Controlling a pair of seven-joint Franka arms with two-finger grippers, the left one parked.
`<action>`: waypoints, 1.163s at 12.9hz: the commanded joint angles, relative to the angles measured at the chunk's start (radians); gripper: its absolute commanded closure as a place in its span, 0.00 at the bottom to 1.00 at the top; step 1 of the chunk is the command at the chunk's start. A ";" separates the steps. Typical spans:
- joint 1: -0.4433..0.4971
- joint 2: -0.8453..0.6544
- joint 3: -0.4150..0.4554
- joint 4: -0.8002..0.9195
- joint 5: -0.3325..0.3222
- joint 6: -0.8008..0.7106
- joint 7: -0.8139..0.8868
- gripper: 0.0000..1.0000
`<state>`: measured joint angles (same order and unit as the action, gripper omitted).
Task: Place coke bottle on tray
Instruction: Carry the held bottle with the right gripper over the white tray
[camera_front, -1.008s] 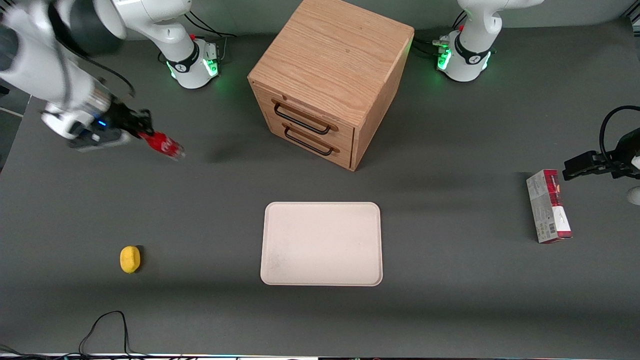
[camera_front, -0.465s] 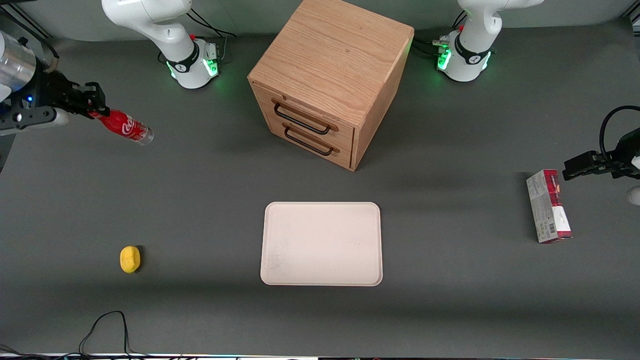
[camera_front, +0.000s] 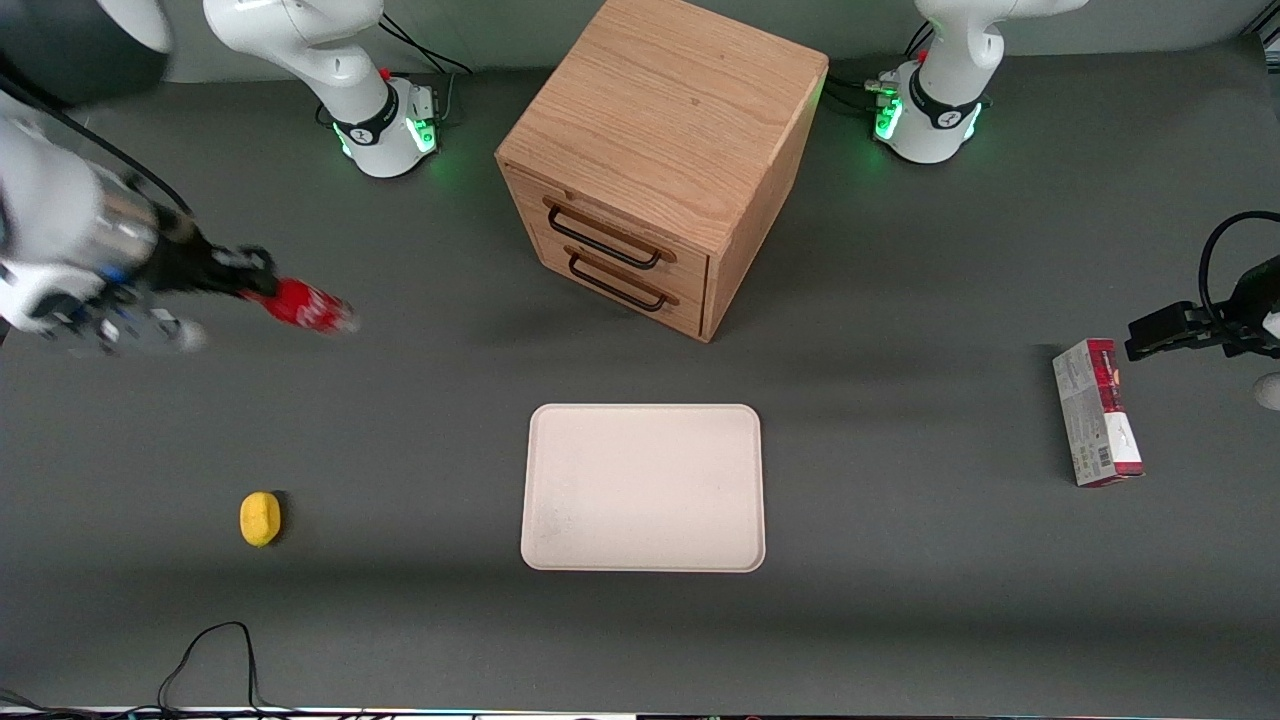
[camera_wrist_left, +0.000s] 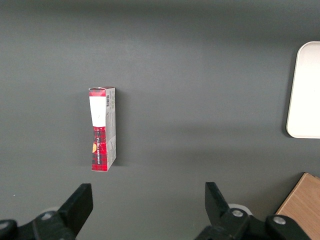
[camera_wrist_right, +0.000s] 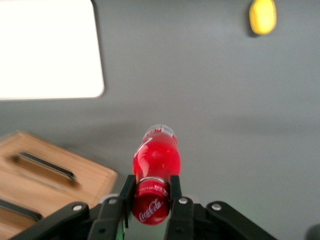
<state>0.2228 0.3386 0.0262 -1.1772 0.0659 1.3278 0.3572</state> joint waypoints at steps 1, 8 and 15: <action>0.023 0.323 0.089 0.368 0.005 -0.018 0.210 1.00; 0.179 0.594 0.086 0.381 -0.182 0.456 0.420 1.00; 0.181 0.628 0.083 0.380 -0.189 0.528 0.434 1.00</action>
<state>0.3969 0.9520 0.1072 -0.8411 -0.0906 1.8539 0.7554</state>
